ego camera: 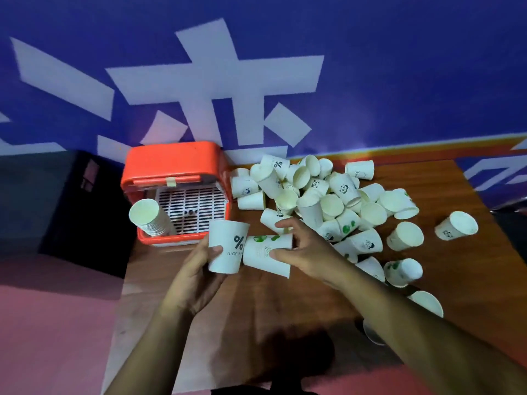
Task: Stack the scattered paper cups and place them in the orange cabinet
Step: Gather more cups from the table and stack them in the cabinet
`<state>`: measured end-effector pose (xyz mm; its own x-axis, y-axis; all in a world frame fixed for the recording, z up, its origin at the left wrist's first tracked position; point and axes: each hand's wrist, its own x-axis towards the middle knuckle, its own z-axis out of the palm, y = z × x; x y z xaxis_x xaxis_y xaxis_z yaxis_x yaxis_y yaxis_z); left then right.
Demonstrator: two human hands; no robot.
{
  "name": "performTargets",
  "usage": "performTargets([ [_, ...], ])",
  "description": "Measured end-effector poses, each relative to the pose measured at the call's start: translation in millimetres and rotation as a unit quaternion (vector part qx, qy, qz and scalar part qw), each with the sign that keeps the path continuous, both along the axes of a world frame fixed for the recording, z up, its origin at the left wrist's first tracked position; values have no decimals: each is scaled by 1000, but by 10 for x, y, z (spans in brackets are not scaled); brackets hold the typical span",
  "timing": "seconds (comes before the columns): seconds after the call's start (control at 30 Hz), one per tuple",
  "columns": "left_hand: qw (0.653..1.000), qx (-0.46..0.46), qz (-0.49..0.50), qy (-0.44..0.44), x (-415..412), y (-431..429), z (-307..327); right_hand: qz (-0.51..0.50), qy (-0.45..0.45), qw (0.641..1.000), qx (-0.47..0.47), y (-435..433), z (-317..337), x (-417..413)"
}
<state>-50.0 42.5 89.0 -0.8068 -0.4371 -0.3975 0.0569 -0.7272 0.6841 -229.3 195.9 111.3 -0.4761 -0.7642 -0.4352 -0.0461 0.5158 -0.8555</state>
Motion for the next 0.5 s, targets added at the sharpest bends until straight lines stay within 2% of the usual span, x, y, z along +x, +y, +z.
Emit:
performTargets([
  [0.07, 1000, -23, 13, 10, 205, -154, 51, -19, 5, 1000, -19, -219, 28, 145],
  [0.23, 996, -62, 61, 28, 585, -457, 102, -137, -42, 983, -110, -759, 34, 630],
  [0.4, 993, -75, 87, 10, 874, -789, 6, -149, -203, 958, -134, -1233, -54, 1015],
  [0.5, 992, -75, 104, -12, 1044, -1013, -109, -166, -210, 955, -130, -1441, -176, 1153],
])
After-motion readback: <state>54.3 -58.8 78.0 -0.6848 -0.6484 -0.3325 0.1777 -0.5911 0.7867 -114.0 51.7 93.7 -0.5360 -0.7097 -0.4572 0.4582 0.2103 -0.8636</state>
